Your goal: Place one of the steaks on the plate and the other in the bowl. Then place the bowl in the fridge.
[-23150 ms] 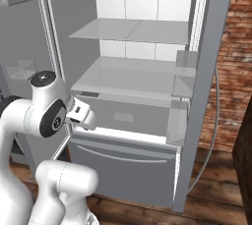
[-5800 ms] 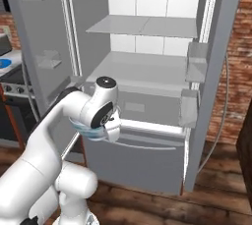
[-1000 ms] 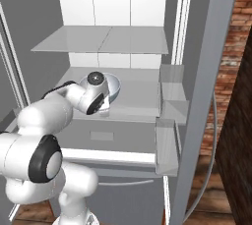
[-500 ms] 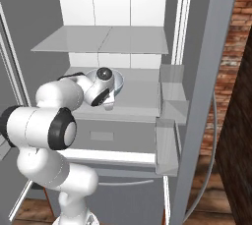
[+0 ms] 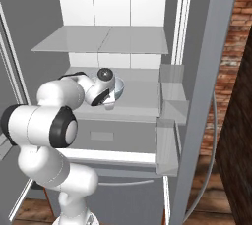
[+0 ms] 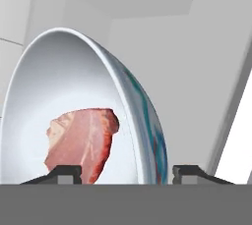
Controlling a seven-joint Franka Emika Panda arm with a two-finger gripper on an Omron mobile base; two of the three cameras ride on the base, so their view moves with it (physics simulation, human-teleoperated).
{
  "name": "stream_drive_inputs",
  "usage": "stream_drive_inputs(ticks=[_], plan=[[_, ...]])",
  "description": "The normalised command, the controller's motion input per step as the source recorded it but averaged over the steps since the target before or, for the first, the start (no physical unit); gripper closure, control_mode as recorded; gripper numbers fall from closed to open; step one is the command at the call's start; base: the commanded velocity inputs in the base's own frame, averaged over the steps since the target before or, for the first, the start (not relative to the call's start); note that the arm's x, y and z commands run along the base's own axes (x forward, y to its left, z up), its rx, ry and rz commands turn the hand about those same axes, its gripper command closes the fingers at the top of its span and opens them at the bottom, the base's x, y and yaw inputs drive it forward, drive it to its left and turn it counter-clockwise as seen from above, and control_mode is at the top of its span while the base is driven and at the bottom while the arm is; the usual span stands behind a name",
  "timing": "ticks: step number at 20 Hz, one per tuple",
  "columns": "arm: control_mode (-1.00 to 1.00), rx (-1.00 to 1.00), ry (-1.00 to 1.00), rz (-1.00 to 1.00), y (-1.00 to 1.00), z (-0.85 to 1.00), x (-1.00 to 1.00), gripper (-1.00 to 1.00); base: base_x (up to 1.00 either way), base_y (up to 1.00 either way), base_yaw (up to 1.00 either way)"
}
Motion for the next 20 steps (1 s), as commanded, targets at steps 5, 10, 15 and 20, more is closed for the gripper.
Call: stream_drive_inputs(ticks=[5, 10, 15, 20], plan=[[-1.0, 0.0, -0.03, 0.0, 0.04, 0.0, 0.04, -1.0, 0.0, 0.0, 0.0], [-1.0, 0.02, -0.07, 0.0, 0.0, 0.01, 0.01, -1.0, 0.0, 0.0, 0.0], [-1.0, 0.02, -0.08, 0.0, -0.2, 0.0, -0.1, -1.0, 0.0, 0.0, 0.0], [-1.0, 0.0, 0.0, 0.0, -0.18, 0.03, -0.25, -1.0, 0.0, 0.0, 0.0]])
